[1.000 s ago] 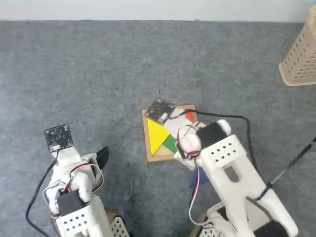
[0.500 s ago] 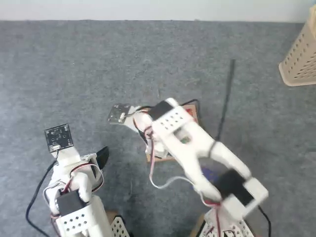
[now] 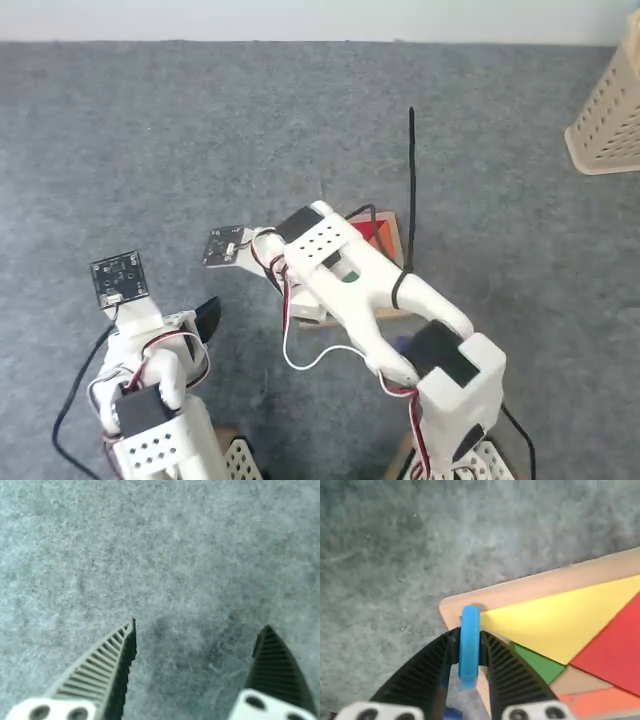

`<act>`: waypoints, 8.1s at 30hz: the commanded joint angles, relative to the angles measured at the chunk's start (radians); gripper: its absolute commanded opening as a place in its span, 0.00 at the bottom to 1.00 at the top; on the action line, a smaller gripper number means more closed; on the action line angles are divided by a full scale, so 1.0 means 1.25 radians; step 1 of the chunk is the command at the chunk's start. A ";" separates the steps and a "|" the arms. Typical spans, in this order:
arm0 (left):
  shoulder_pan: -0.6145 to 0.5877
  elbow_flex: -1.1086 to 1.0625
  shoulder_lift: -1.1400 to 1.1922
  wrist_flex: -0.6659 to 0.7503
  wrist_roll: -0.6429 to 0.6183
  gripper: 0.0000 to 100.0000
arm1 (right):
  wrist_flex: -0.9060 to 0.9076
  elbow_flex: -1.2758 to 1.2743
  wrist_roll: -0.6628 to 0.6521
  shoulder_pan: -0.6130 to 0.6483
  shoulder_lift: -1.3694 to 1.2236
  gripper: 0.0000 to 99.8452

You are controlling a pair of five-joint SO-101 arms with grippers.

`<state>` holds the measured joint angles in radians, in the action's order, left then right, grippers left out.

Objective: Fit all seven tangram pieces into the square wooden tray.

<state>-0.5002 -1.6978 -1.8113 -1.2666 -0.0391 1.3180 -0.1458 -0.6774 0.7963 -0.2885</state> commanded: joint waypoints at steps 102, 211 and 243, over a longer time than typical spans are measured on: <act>0.001 0.010 -0.010 0.001 0.001 0.35 | -0.137 -0.829 -0.369 -0.192 0.792 0.28; 0.001 0.010 -0.010 0.001 0.001 0.35 | -0.068 -0.066 0.860 -0.296 0.256 0.01; 0.001 0.010 -0.010 0.001 0.001 0.35 | -0.321 -0.372 0.546 -0.342 0.272 0.01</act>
<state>-0.5002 -1.6978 -1.8113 -1.2666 -0.0391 0.9252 -0.6414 0.0176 0.3590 0.0522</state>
